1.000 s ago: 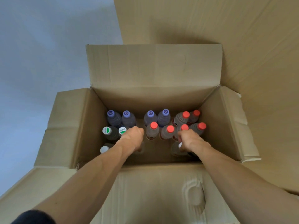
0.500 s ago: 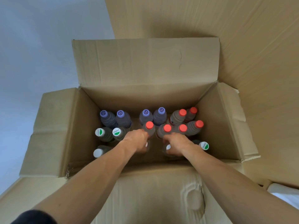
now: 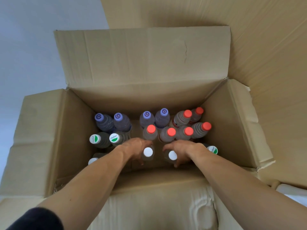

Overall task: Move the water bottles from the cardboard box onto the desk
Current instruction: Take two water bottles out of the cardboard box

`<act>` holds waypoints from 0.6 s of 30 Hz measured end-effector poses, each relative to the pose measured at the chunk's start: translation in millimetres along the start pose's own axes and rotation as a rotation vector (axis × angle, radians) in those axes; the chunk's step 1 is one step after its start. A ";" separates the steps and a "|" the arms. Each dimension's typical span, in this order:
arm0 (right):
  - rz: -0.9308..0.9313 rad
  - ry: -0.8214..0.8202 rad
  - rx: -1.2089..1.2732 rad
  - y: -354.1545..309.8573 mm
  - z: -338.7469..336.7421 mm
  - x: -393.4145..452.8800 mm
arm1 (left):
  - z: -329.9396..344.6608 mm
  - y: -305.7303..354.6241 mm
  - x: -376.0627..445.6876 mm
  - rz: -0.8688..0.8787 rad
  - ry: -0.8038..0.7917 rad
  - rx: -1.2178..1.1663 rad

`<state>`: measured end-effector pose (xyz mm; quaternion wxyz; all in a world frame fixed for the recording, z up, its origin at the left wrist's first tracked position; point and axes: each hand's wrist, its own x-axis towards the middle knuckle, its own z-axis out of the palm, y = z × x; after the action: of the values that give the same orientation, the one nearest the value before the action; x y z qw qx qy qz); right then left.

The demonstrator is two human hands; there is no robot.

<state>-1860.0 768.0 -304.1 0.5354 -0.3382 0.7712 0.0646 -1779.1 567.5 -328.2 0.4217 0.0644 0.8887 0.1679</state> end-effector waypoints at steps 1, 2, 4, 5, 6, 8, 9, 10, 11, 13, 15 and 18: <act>-0.008 0.029 0.006 1.0 1.0 0.6 | -2.0 1.6 0.0 0.011 0.014 0.016; -0.016 0.058 0.017 2.3 1.8 0.2 | -4.1 3.3 -1.2 0.019 0.030 0.030; -0.020 0.107 0.049 5.0 1.5 -4.9 | -8.0 5.8 -6.5 0.029 0.053 0.044; -0.021 0.126 0.067 6.9 -0.6 -9.7 | -10.9 6.9 -10.8 0.032 0.062 0.032; -0.026 0.134 0.095 9.2 -3.9 -15.2 | -14.2 7.8 -16.2 0.032 0.070 0.003; -0.064 0.127 0.220 13.2 -12.9 -28.5 | -23.0 10.5 -28.2 0.029 0.083 -0.052; -0.092 0.132 0.305 13.9 -18.0 -35.6 | -28.6 11.4 -34.2 0.027 0.083 -0.065; -0.115 0.157 0.385 14.0 -23.0 -42.9 | -34.7 11.7 -40.0 0.029 0.079 -0.078; -0.129 0.199 0.454 13.5 -27.8 -49.7 | -41.7 12.6 -45.9 0.034 0.072 -0.102; -0.132 0.282 0.599 12.3 -35.8 -61.5 | -57.9 15.1 -58.7 0.055 0.058 -0.179; -0.118 0.336 0.782 11.8 -41.8 -72.3 | -74.7 17.3 -70.9 0.080 0.063 -0.279; -0.138 0.401 1.013 11.6 -49.9 -92.0 | -96.6 17.8 -88.7 0.089 0.107 -0.470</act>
<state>-1887.6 795.4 -206.2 0.4767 -0.0938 0.7688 -0.4159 -1797.6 537.9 -200.6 0.3698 -0.0053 0.8424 0.3919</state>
